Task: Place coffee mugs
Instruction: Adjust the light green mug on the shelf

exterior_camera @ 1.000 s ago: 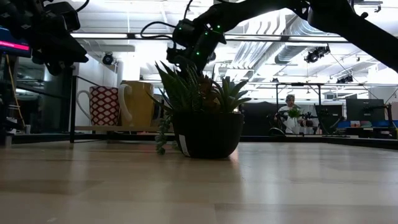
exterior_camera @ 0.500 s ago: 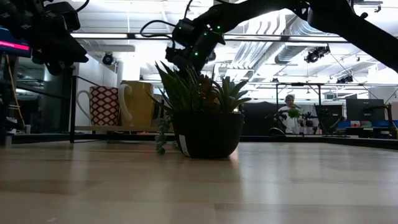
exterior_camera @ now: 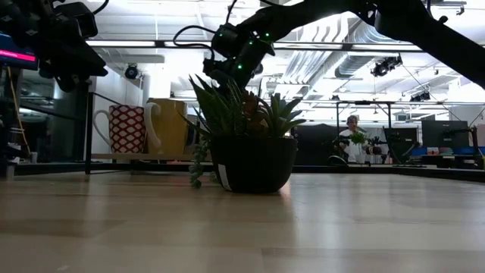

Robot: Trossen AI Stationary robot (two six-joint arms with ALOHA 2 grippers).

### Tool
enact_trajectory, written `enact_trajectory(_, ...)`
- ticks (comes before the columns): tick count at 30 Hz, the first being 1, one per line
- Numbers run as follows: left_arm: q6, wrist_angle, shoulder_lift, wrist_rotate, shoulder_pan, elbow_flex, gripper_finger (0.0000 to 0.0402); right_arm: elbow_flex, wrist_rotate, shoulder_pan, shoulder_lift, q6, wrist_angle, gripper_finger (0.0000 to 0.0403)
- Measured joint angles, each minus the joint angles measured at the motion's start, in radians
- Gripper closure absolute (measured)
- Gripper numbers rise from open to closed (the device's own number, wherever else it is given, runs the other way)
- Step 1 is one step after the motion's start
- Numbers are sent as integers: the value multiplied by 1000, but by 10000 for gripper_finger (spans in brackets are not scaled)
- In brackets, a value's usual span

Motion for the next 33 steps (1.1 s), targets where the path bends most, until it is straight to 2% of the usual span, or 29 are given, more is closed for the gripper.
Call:
enact_trajectory(14,1,0,0,0,0,0,330,0,36,-1,1,4,22,373)
enact_trajectory(18,0,0,0,0,0,0,330,0,34,-1,1,8,-17,373)
enact_trajectory(23,1,0,0,0,0,0,330,0,80,-1,1,8,-49,373)
enact_trajectory(33,1,0,0,0,0,0,330,0,14,0,1,27,-46,373)
